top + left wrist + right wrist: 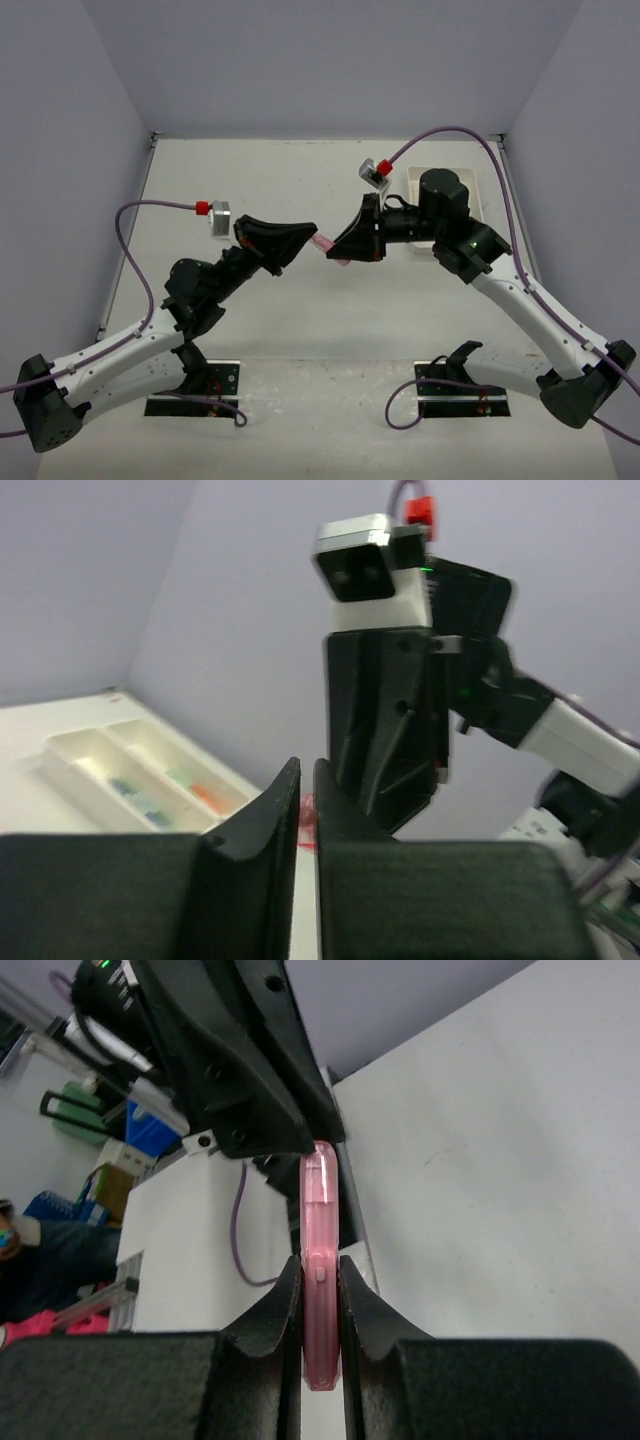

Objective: Sort the stationery into containers
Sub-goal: Close the pen cap on the pen, then place the pen in the storage box.

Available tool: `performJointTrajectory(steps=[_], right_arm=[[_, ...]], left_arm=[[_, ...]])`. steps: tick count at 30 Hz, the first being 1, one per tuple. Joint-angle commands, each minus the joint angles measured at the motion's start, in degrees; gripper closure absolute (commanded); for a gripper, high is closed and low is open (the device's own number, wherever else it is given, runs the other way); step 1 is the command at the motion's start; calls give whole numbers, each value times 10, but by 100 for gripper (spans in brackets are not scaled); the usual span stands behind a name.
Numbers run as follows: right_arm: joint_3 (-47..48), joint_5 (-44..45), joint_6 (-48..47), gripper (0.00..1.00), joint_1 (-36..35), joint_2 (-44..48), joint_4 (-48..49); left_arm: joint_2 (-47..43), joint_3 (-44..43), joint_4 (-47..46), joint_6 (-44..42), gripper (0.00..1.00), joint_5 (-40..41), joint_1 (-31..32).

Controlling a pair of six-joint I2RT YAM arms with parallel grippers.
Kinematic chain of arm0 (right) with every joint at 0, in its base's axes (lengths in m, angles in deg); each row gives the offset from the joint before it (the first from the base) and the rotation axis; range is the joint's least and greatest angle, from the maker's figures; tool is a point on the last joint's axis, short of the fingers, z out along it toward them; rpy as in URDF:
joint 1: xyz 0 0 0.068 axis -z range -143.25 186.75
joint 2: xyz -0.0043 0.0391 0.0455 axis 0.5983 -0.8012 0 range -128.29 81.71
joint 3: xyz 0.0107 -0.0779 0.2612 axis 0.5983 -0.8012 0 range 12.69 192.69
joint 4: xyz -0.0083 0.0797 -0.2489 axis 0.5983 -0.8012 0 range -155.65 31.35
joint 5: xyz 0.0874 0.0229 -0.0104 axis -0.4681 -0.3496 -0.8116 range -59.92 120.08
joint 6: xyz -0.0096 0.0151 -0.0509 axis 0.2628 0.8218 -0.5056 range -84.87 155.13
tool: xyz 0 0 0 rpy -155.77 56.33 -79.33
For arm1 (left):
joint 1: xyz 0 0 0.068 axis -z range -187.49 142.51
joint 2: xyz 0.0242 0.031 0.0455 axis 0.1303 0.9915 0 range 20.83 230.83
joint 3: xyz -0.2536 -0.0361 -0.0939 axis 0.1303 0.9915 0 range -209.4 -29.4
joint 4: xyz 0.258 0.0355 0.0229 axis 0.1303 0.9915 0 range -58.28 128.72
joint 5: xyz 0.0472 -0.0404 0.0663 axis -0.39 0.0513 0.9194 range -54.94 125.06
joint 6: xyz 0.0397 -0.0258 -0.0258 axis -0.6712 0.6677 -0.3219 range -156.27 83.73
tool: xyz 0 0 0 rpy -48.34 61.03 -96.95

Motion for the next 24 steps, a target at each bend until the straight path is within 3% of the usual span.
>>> performJointTrajectory(steps=[1,3,5,6,10,13,16,21,24], right_arm=[[-44,139,-3,100,47,13,144],[-109,162,-1,100,89,34,137],[-150,182,3,100,120,56,134],[-170,193,4,100,141,64,132],[-184,311,-36,100,209,69,68],[-152,396,-54,100,256,27,12],[-127,537,-75,100,302,-40,4],[-45,577,-93,100,379,-173,-1],[4,602,-122,100,403,-254,-11]], left_arm=[[5,-96,408,12,67,198,43],[9,-178,569,39,30,319,41],[2,-208,613,41,6,361,41],[-8,-221,630,42,1,393,41],[-51,-248,680,33,0,440,41],[-70,-245,698,21,0,422,41],[-79,-241,722,5,0,381,42],[-103,-227,742,-22,0,308,41],[-124,-211,760,-26,0,310,41]])
